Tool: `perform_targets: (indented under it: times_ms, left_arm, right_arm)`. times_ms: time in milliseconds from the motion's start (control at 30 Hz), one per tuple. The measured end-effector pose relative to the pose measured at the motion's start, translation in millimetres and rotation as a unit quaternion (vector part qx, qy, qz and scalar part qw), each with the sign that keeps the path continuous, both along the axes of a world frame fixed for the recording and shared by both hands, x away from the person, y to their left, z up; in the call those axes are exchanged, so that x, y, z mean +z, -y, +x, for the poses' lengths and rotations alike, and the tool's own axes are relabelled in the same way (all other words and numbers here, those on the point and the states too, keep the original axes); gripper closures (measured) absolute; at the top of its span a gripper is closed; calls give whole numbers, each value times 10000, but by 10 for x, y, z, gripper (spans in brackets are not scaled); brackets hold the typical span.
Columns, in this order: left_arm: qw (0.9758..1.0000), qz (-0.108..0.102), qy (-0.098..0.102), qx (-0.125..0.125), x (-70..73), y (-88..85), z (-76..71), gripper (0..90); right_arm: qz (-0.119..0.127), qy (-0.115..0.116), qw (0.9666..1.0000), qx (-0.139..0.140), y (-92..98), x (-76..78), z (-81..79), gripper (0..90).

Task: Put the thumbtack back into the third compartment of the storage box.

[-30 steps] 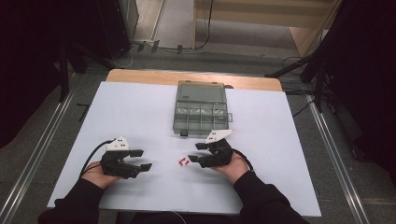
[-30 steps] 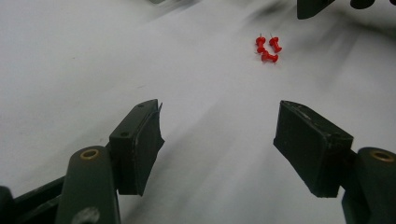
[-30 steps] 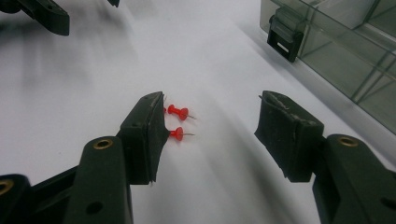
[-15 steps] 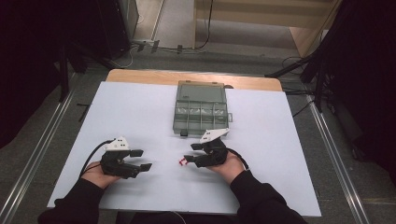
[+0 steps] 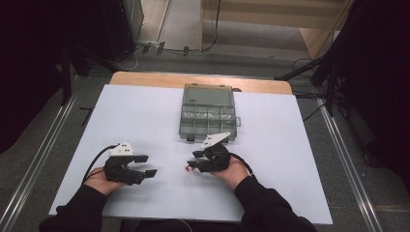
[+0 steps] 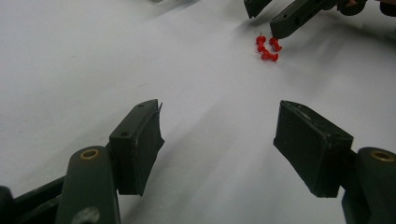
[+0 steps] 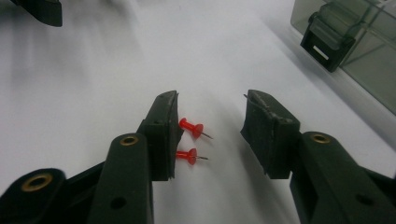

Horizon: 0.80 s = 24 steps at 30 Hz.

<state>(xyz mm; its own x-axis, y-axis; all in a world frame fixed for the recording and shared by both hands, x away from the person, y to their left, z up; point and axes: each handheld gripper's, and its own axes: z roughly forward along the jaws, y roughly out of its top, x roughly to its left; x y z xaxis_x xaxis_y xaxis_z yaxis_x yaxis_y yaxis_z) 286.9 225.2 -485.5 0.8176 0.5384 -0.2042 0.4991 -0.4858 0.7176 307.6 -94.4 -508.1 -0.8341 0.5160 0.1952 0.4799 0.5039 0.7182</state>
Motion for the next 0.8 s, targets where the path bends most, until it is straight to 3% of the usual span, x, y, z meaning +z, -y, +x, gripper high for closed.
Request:
perform_targets:
  times_ms: [533, 600, 667, 800]
  left_arm:
    - [10000, 14, 2, -2, 0, -5, 0, 307]
    - [9999, 102, -31, -9, 13, -12, 2, 307]
    - [10000, 6, 1, 8, 2, -8, 2, 307]
    - [10000, 30, -10, 6, 5, -10, 1, 307]
  right_arm:
    - [-195, 48, 9996, 211, -93, -43, 12, 700]
    - [-219, 59, 9995, 219, -95, -45, 12, 712]
    - [-229, 62, 9995, 212, -98, -45, 12, 723]
    - [-238, 79, 9994, 234, -110, -46, 13, 738]
